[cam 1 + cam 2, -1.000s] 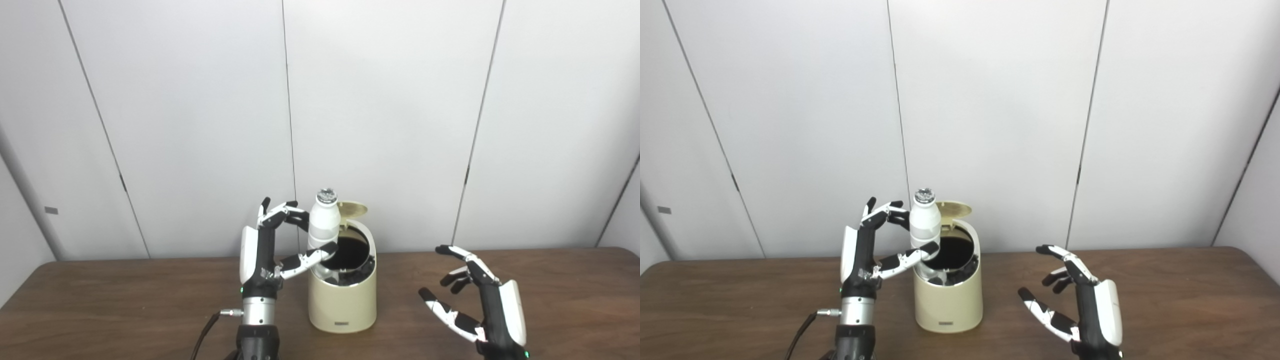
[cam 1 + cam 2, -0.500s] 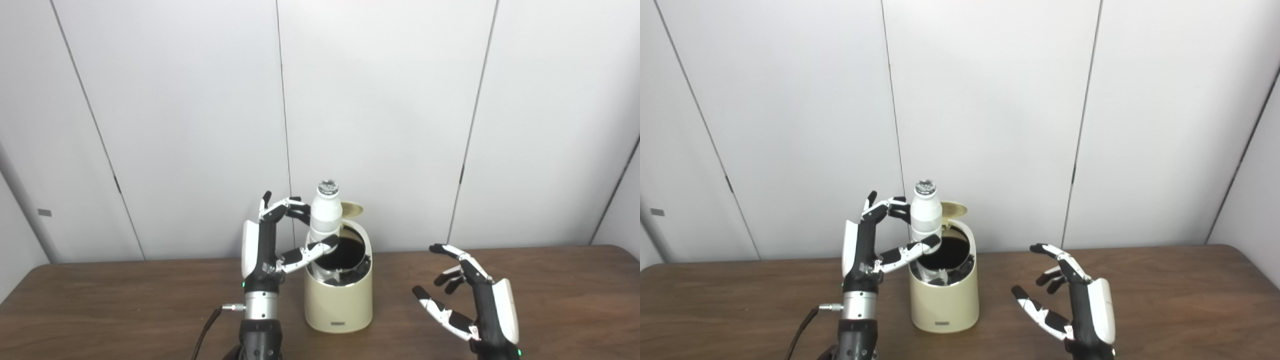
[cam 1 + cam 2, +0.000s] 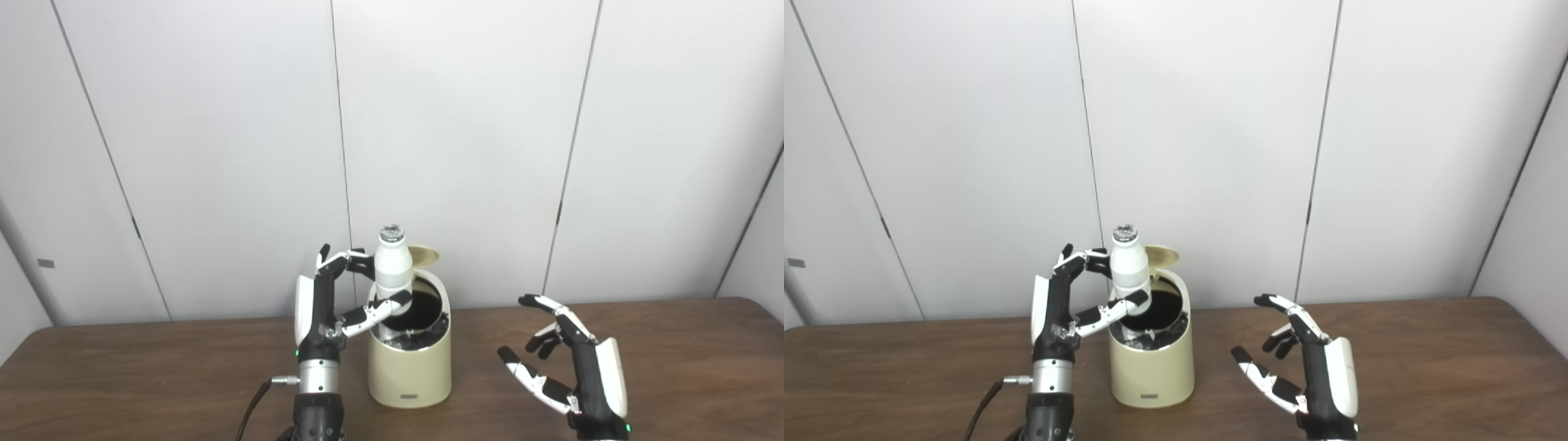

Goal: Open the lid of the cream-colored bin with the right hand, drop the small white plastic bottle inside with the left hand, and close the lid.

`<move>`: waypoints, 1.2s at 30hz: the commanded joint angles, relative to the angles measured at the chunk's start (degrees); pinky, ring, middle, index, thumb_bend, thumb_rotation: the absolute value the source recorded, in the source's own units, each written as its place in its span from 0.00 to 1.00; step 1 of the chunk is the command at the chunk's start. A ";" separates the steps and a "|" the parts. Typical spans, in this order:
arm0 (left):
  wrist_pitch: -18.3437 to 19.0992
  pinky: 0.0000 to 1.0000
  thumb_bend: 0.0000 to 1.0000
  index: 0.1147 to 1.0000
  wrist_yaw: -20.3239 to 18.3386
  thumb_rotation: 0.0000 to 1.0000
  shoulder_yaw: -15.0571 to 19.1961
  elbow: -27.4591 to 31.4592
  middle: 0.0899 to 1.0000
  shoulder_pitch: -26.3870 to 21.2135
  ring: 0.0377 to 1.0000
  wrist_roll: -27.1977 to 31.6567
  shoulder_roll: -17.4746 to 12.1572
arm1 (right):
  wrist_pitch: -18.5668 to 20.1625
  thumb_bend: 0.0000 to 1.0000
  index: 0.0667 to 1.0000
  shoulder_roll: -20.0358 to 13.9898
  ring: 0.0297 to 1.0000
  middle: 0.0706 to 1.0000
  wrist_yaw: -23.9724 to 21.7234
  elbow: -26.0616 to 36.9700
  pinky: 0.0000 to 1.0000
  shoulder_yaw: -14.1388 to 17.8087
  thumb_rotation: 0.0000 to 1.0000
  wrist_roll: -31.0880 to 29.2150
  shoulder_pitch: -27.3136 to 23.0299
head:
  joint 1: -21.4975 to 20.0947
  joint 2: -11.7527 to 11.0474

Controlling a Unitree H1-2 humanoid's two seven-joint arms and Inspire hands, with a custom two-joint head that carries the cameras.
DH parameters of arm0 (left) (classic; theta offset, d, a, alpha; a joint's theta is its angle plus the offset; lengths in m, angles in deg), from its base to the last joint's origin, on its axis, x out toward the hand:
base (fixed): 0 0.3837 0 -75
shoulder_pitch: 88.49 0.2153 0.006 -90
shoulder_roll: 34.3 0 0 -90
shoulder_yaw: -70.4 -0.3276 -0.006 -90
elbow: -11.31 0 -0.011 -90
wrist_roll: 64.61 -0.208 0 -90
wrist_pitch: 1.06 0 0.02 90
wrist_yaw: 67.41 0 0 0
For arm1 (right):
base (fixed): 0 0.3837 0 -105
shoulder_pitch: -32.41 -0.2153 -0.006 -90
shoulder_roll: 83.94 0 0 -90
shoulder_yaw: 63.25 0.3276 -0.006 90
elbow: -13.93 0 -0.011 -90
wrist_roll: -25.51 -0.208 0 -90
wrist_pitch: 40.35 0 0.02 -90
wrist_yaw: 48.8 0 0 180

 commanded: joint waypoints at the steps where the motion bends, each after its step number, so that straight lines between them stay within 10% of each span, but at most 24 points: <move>1: -1.38 1.00 0.53 0.40 -0.77 0.00 0.68 0.75 0.44 -2.76 0.76 0.19 0.10 | -0.32 0.32 0.68 -0.06 0.43 0.73 0.29 2.53 0.31 0.01 0.25 0.38 -1.56 | -0.04 0.04; 36: -1.38 1.00 0.52 0.42 -16.81 0.08 10.34 1.44 0.44 -0.40 0.81 6.81 3.84 | -0.09 0.33 0.69 -0.05 0.44 0.73 0.18 2.50 0.33 -0.05 0.32 0.26 -1.64 | -0.06 0.52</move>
